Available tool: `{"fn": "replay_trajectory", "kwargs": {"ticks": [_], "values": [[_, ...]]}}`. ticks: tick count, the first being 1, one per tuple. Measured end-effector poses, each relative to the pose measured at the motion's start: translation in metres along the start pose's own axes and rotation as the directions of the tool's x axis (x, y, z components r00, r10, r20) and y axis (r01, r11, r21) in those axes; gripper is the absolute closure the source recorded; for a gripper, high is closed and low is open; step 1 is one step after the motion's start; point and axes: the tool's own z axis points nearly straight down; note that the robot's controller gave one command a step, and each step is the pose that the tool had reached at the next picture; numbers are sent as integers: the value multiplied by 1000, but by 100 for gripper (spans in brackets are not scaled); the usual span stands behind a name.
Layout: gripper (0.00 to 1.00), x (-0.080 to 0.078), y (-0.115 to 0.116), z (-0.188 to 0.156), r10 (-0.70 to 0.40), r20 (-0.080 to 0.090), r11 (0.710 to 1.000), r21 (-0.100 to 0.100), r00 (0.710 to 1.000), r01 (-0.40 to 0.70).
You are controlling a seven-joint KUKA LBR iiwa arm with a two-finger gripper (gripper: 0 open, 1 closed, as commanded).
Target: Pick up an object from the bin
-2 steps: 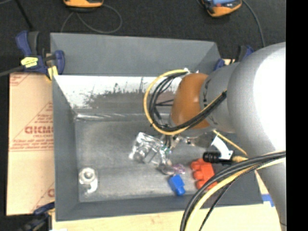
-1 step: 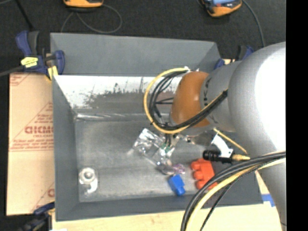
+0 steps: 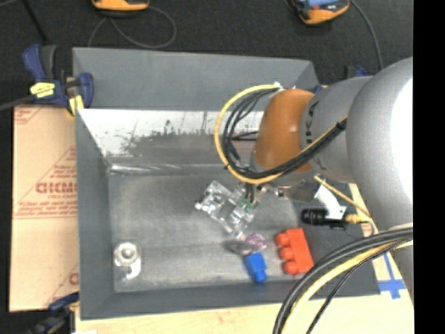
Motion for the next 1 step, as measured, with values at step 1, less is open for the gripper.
{"fn": "replay_trajectory", "kwargs": {"ticks": [1], "values": [[100, -2, 0, -66, -7, 2, 1000, -2, 1000, 7]]}}
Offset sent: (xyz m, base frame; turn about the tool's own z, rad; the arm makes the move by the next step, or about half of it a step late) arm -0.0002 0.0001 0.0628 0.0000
